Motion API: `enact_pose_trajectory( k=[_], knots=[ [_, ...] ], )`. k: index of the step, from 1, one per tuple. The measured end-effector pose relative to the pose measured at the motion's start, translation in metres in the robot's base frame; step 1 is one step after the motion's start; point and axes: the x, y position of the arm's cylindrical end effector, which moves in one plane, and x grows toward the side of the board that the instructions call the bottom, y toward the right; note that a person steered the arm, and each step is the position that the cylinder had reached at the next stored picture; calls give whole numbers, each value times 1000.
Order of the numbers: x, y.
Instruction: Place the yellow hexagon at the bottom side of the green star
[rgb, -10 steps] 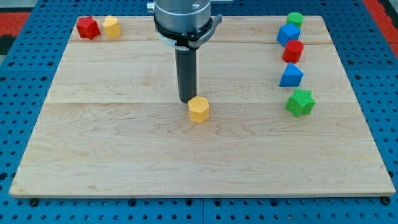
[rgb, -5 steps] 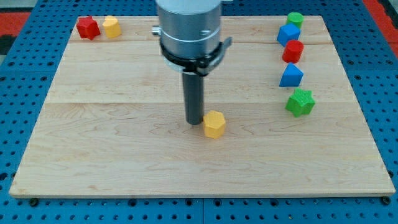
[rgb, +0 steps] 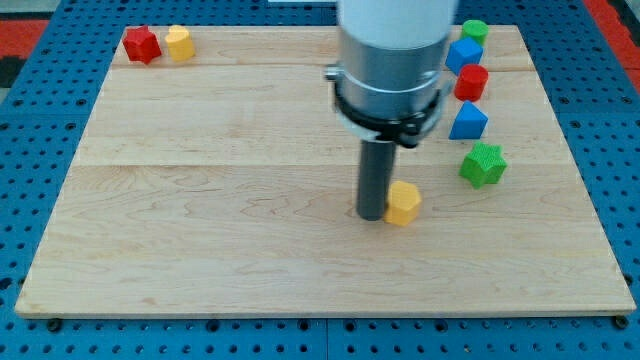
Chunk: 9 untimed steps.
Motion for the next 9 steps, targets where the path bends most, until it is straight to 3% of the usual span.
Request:
enact_pose_trajectory(
  k=[2,4,9],
  knots=[
    [-1,56],
    [-26,25],
    [-16,76]
  ],
)
